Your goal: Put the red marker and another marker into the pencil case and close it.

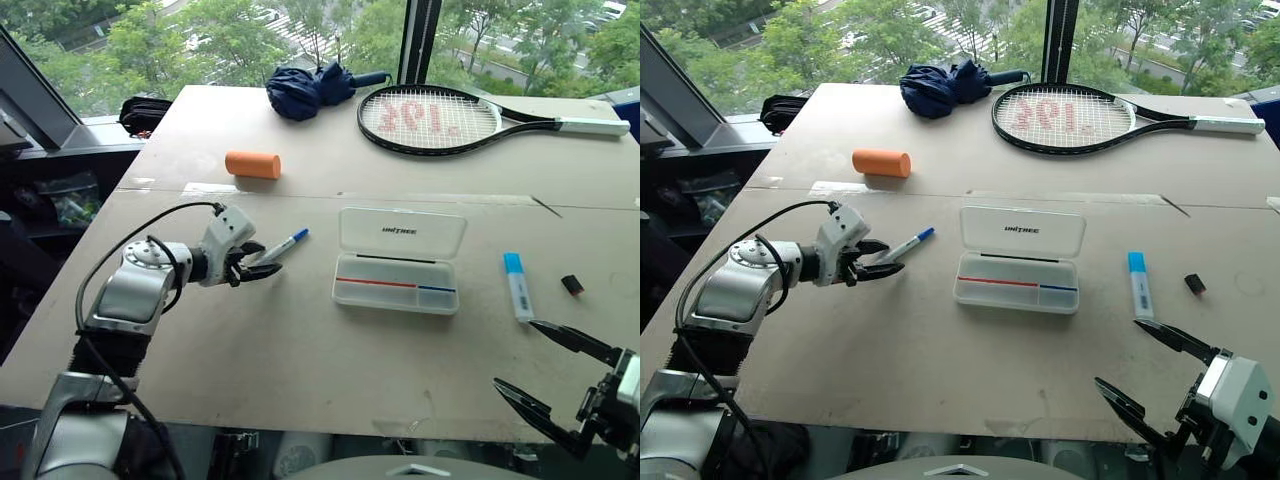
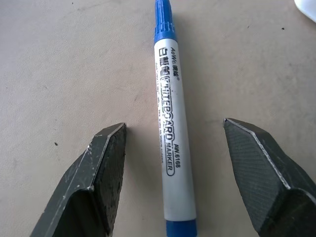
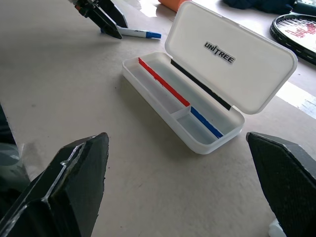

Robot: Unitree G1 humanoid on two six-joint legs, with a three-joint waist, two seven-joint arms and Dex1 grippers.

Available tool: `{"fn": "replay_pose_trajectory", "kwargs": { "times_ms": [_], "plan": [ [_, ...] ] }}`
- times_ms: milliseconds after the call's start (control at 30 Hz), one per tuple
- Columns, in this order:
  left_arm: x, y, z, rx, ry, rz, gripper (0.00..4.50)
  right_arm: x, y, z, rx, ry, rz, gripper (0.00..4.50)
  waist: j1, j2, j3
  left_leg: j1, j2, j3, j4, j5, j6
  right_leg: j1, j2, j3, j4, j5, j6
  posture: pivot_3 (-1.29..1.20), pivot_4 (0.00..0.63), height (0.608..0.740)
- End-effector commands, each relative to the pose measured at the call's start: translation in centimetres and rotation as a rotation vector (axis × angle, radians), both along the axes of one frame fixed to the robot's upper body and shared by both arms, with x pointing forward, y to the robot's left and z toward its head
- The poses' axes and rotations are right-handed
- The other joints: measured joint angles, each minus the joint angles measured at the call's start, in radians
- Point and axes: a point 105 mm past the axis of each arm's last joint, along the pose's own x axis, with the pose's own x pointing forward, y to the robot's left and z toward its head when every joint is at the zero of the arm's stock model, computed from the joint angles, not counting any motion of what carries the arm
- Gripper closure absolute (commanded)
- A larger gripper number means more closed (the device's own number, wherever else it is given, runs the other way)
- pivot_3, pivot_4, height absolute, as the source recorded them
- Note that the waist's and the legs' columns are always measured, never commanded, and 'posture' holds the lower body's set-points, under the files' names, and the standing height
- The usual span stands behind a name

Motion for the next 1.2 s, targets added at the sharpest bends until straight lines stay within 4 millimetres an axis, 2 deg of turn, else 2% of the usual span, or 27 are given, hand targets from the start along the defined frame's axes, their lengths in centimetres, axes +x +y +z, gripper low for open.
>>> {"fn": "replay_pose_trajectory", "kwargs": {
  "times_ms": [33,67,100,133,267,367,467,567,633,700,933,1067,1200],
  "plan": [
    [-0.1,0.4,-1.6,0.041,0.041,-0.015,1.85,-0.4,0.2,0.7,0.001,-0.018,0.000,0.00,-0.002,0.001,-0.001,0.000,0.000,0.000,0.000,0.000,0.000,0.000,0.000,0.000,0.000,0.000,0.000,0.00,0.150,0.730],
    [-0.3,0.3,-1.6,0.037,0.046,-0.024,2.13,-0.5,0.2,0.7,0.001,-0.016,-0.006,0.00,-0.002,0.003,-0.002,0.001,0.000,0.000,0.000,0.000,0.000,0.000,0.000,0.000,0.000,0.000,0.000,0.00,0.150,0.730],
    [-0.4,0.4,-1.6,0.033,0.047,-0.031,2.79,-0.6,0.2,0.7,0.003,-0.013,-0.012,0.00,-0.002,0.003,-0.002,0.001,0.000,0.000,0.000,0.000,0.000,0.000,0.000,0.001,0.000,0.000,0.000,0.00,0.150,0.730],
    [-0.5,0.4,-1.3,0.023,0.041,-0.033,2.90,-0.7,0.2,0.6,0.004,-0.011,-0.015,0.00,-0.003,0.003,-0.003,0.001,0.000,0.000,0.000,0.000,0.000,0.000,0.000,0.001,0.000,0.000,0.000,0.00,0.150,0.730],
    [-0.8,0.8,-0.2,0.026,0.025,-0.053,4.48,-0.8,0.2,0.3,0.012,-0.001,-0.026,0.00,-0.004,0.003,-0.003,0.001,0.001,0.001,0.000,0.000,0.000,0.000,0.000,0.001,0.000,0.000,0.000,0.00,0.150,0.730],
    [-1.5,-0.6,1.9,-0.036,-0.015,-0.145,4.49,-0.8,0.2,0.0,0.018,0.000,-0.035,0.00,-0.005,0.003,-0.003,0.001,0.001,0.002,0.000,0.000,0.000,-0.001,0.000,0.001,0.000,0.000,0.000,0.00,0.150,0.730],
    [-4.4,-2.9,4.8,-0.116,0.021,-0.346,4.49,-0.7,0.1,-0.1,0.019,0.001,-0.039,0.00,-0.004,0.001,-0.001,-0.001,0.002,0.001,0.000,0.000,0.000,-0.002,-0.001,0.003,0.000,0.000,0.000,0.00,0.150,0.730],
    [-7.5,-4.7,6.4,-0.124,0.133,-0.530,4.49,-0.7,0.0,-0.2,0.019,0.003,-0.043,0.00,-0.005,-0.002,0.000,-0.002,0.003,0.001,0.000,0.000,0.000,-0.002,-0.004,0.004,0.000,0.000,-0.001,0.00,0.150,0.730],
    [-8.3,-6.3,6.9,-0.106,0.164,-0.610,4.49,-0.6,-0.1,-0.3,0.017,0.001,-0.047,0.00,-0.002,0.001,0.000,-0.001,0.002,0.002,0.000,0.000,0.000,-0.002,-0.004,0.004,-0.001,-0.001,-0.002,0.00,0.150,0.730],
    [-7.8,-8.0,6.7,-0.048,0.127,-0.655,4.49,-0.5,-0.1,-0.3,0.018,-0.002,-0.053,0.00,0.004,0.002,-0.001,-0.001,0.001,0.001,0.000,0.000,0.000,-0.001,-0.003,0.004,0.000,-0.002,-0.003,0.00,0.150,0.730],
    [-2.8,-13.9,5.2,0.113,-0.018,-0.759,4.49,-0.7,0.0,-0.1,0.010,-0.011,-0.070,0.00,-0.004,-0.001,0.001,0.001,-0.001,0.003,0.001,0.000,0.000,0.000,0.002,0.004,0.001,0.000,0.000,0.00,0.150,0.730],
    [-0.6,-15.8,4.3,0.168,-0.069,-0.790,4.49,-1.2,0.1,0.2,0.001,-0.011,-0.085,0.00,-0.007,-0.001,0.001,-0.001,-0.003,0.003,0.001,0.000,0.001,-0.001,0.002,0.003,0.000,0.000,0.000,0.00,0.150,0.730],
    [0.0,-16.9,3.4,0.196,-0.072,-0.849,4.49,-1.6,0.1,0.3,-0.006,-0.010,-0.096,0.00,-0.011,-0.001,0.001,-0.001,-0.002,0.002,0.000,0.000,0.001,-0.002,0.003,0.003,0.001,0.000,0.000,0.00,0.150,0.730]
  ]
}}
